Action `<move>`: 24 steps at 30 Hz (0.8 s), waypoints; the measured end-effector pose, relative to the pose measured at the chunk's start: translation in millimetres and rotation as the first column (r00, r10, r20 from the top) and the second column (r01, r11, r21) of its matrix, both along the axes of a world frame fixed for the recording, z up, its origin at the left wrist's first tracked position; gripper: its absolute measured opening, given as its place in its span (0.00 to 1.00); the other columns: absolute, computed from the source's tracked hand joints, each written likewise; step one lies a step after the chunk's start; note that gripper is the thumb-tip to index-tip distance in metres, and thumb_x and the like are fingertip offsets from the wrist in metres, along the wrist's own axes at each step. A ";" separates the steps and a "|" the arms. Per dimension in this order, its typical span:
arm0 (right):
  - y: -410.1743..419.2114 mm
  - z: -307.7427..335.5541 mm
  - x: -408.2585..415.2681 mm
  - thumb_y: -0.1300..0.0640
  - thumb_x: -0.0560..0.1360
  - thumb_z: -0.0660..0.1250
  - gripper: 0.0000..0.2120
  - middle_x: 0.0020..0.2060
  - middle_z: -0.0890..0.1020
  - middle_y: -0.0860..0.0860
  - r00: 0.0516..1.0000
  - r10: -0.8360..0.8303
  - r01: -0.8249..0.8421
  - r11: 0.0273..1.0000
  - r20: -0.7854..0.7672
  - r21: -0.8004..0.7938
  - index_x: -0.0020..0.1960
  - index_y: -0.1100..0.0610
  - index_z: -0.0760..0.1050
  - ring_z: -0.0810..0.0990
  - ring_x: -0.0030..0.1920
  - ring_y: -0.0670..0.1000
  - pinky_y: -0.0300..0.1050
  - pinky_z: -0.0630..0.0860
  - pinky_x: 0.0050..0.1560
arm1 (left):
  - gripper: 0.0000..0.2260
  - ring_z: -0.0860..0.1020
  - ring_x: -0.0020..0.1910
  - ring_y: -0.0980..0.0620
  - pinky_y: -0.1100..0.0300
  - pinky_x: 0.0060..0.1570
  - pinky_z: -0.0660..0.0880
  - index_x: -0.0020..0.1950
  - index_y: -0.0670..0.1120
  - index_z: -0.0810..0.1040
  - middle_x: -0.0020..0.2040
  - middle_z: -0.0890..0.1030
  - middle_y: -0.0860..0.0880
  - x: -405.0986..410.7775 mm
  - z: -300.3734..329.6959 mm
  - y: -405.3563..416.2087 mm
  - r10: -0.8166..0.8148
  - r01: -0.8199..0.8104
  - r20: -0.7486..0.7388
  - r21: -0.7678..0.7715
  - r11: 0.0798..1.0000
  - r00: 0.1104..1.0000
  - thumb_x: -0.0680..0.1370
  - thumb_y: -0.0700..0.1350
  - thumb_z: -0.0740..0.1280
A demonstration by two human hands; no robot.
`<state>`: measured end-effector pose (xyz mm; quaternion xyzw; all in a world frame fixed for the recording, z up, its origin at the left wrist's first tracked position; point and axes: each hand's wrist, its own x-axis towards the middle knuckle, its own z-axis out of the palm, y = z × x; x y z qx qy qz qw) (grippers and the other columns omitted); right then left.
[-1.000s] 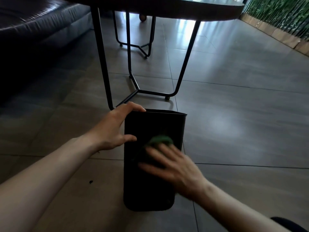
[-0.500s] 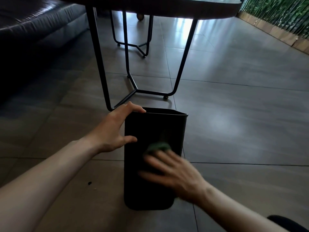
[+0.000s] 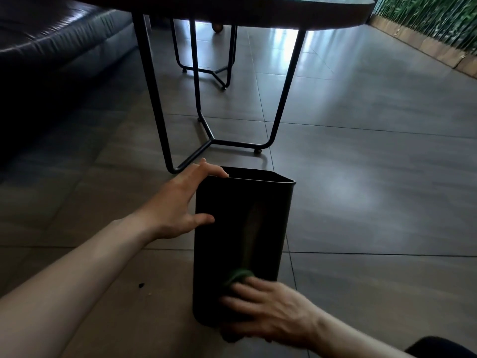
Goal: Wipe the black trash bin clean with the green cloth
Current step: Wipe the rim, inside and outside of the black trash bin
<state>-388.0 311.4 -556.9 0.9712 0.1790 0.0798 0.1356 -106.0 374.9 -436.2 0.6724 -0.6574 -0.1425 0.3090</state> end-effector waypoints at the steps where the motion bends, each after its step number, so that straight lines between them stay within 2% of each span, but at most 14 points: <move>1: -9.8 13.5 7.0 0.57 0.85 0.58 0.18 0.71 0.73 0.53 0.998 -0.032 0.030 0.999 0.055 0.029 0.72 0.45 0.71 0.74 0.69 0.59 0.55 0.71 0.70 | 0.36 0.52 0.78 0.68 0.71 0.68 0.52 0.66 0.68 0.66 0.67 0.63 0.76 -0.7 0.4 -0.7 -0.006 0.006 0.006 0.000 1.000 1.000 0.67 0.44 0.80; 3: -33.1 47.8 26.6 0.57 0.82 0.63 0.22 0.73 0.72 0.57 0.958 -0.187 0.163 0.979 0.219 0.123 0.75 0.46 0.71 0.72 0.69 0.63 0.59 0.69 0.71 | 0.36 0.52 0.79 0.66 0.67 0.70 0.54 0.66 0.68 0.66 0.67 0.63 0.76 -1.0 1.5 -0.9 -0.010 0.010 -0.002 -0.002 1.000 1.000 0.68 0.44 0.80; 5: -54.3 79.4 42.2 0.54 0.83 0.63 0.23 0.75 0.68 0.57 0.826 -0.424 0.335 0.899 0.371 0.282 0.77 0.45 0.68 0.68 0.73 0.65 0.61 0.66 0.73 | 0.35 0.54 0.78 0.66 0.67 0.71 0.55 0.66 0.68 0.66 0.67 0.67 0.71 -0.4 2.6 -1.2 -0.020 0.020 -0.022 -0.010 1.000 1.000 0.68 0.45 0.80; 7: -62.9 93.7 51.2 0.51 0.83 0.63 0.24 0.77 0.64 0.58 0.699 -0.579 0.430 0.809 0.420 0.400 0.78 0.44 0.65 0.63 0.77 0.66 0.62 0.62 0.76 | 0.36 0.54 0.75 0.73 0.75 0.68 0.54 0.64 0.71 0.64 0.66 0.67 0.70 1.0 3.4 -1.8 -0.029 0.028 -0.027 -0.022 0.999 0.999 0.68 0.44 0.80; 8: -61.4 91.3 52.1 0.50 0.83 0.63 0.24 0.78 0.64 0.58 0.687 -0.593 0.441 0.800 0.420 0.407 0.78 0.44 0.65 0.63 0.78 0.66 0.62 0.62 0.77 | 0.36 0.53 0.73 0.76 0.77 0.67 0.53 0.64 0.72 0.64 0.66 0.67 0.69 1.9 3.3 -1.8 -0.030 0.029 -0.028 -0.026 0.999 0.999 0.68 0.45 0.79; 10: -48.5 70.0 45.4 0.53 0.84 0.64 0.23 0.77 0.65 0.58 0.769 -0.507 0.397 0.856 0.389 0.332 0.77 0.45 0.67 0.65 0.76 0.67 0.63 0.64 0.75 | 0.36 0.55 0.73 0.75 0.72 0.70 0.55 0.66 0.70 0.65 0.69 0.69 0.64 2.2 2.7 -2.7 -0.022 0.021 -0.035 -0.024 0.999 0.999 0.68 0.46 0.79; 13: -16.6 16.9 15.3 0.58 0.84 0.62 0.19 0.74 0.70 0.56 0.959 -0.193 0.176 0.979 0.208 0.099 0.73 0.46 0.71 0.70 0.71 0.63 0.58 0.65 0.72 | 0.37 0.55 0.78 0.64 0.62 0.72 0.56 0.67 0.68 0.66 0.70 0.67 0.64 1.2 1.8 -2.2 0.015 -0.015 -0.013 0.000 1.000 1.000 0.68 0.45 0.80; 15: -1.0 -6.8 -2.1 0.57 0.85 0.61 0.16 0.72 0.73 0.52 0.995 -0.053 0.053 0.999 0.090 0.003 0.70 0.44 0.73 0.71 0.71 0.59 0.54 0.67 0.71 | 0.37 0.53 0.80 0.63 0.62 0.72 0.55 0.68 0.68 0.65 0.70 0.65 0.66 0.6 1.4 -2.4 0.009 -0.009 0.003 0.001 1.000 1.000 0.68 0.45 0.80; 18: -4.7 -1.9 -2.6 0.57 0.86 0.60 0.15 0.72 0.73 0.51 0.999 0.034 -0.034 0.998 0.009 -0.044 0.70 0.43 0.72 0.70 0.72 0.58 0.53 0.68 0.72 | 0.37 0.54 0.80 0.62 0.61 0.73 0.55 0.68 0.68 0.65 0.72 0.67 0.63 1.7 0.9 -1.5 0.000 0.000 -0.002 0.000 1.000 1.000 0.68 0.45 0.80; 20: -25.7 24.6 9.2 0.57 0.83 0.62 0.19 0.72 0.73 0.54 0.995 -0.057 0.056 0.998 0.080 0.019 0.72 0.45 0.73 0.72 0.70 0.61 0.58 0.70 0.71 | 0.37 0.56 0.78 0.64 0.63 0.73 0.56 0.68 0.67 0.66 0.72 0.69 0.60 2.0 1.1 -2.2 -0.003 0.003 -0.006 -0.015 1.000 1.000 0.68 0.44 0.80; 21: -38.6 41.2 17.2 0.57 0.82 0.63 0.22 0.73 0.72 0.56 0.974 -0.160 0.151 0.986 0.163 0.067 0.74 0.45 0.71 0.71 0.71 0.63 0.61 0.70 0.72 | 0.36 0.57 0.76 0.69 0.69 0.71 0.55 0.68 0.66 0.66 0.71 0.70 0.59 1.6 1.1 -2.5 -0.010 0.010 -0.002 -0.028 1.000 1.000 0.68 0.44 0.80; 23: -60.6 74.3 32.8 0.53 0.83 0.62 0.23 0.76 0.68 0.57 0.856 -0.410 0.347 0.907 0.315 0.238 0.78 0.44 0.68 0.68 0.75 0.65 0.63 0.66 0.74 | 0.35 0.58 0.68 0.79 0.81 0.63 0.55 0.68 0.63 0.68 0.68 0.72 0.57 2.1 1.1 -3.3 -0.031 0.032 0.009 -0.050 0.998 0.999 0.68 0.44 0.80; 24: -66.4 85.3 38.8 0.51 0.83 0.62 0.23 0.77 0.67 0.57 0.780 -0.515 0.411 0.850 0.356 0.330 0.78 0.44 0.66 0.65 0.77 0.66 0.63 0.65 0.75 | 0.34 0.59 0.65 0.81 0.83 0.61 0.56 0.67 0.62 0.68 0.67 0.72 0.57 1.7 1.5 -4.1 -0.037 0.037 0.006 -0.053 0.998 0.999 0.67 0.44 0.80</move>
